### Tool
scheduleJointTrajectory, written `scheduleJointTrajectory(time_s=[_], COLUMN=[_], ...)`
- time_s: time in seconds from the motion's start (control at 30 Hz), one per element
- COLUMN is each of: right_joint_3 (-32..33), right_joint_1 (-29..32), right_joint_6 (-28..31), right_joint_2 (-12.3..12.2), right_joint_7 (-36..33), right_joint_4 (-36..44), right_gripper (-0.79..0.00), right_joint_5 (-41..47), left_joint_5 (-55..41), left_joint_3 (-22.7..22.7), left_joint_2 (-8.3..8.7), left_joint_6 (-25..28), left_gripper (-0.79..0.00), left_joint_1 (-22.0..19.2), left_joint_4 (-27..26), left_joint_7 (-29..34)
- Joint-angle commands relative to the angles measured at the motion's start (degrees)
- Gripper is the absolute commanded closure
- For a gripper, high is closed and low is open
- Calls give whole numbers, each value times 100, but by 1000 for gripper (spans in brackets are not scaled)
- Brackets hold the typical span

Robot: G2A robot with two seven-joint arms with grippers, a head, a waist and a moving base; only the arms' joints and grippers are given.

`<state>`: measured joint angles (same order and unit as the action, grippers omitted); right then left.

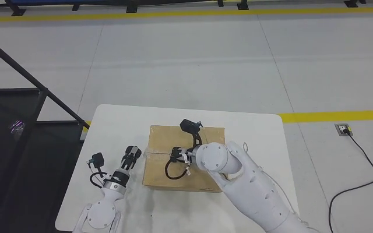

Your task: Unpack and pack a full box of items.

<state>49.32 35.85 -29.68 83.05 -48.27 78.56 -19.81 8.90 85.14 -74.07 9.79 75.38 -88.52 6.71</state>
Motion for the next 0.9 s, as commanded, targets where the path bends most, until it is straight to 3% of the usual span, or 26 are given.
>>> scheduleJointTrajectory(time_s=[0.0, 0.37, 0.67, 0.87], right_joint_3=[182, 1202, 1754, 2147], right_joint_1=[159, 1359, 2095, 2604], right_joint_6=[-7, -541, -832, -636], right_joint_2=[-65, -419, -571, -624], right_joint_7=[-34, 40, 274, 676], right_joint_4=[156, 1421, 2118, 2545], right_gripper=[0, 0, 0, 0], right_joint_5=[-61, -656, -924, -736], left_joint_5=[-7, -30, 7, 5], left_joint_3=[13, 19, 12, 32], left_joint_2=[2, 4, 6, 7], left_joint_6=[-1, -35, -31, -32], left_gripper=[0, 0, 0, 0], left_joint_1=[1, -18, -1, 35], left_joint_4=[-14, -71, -134, -167], left_joint_7=[11, 73, 85, 56])
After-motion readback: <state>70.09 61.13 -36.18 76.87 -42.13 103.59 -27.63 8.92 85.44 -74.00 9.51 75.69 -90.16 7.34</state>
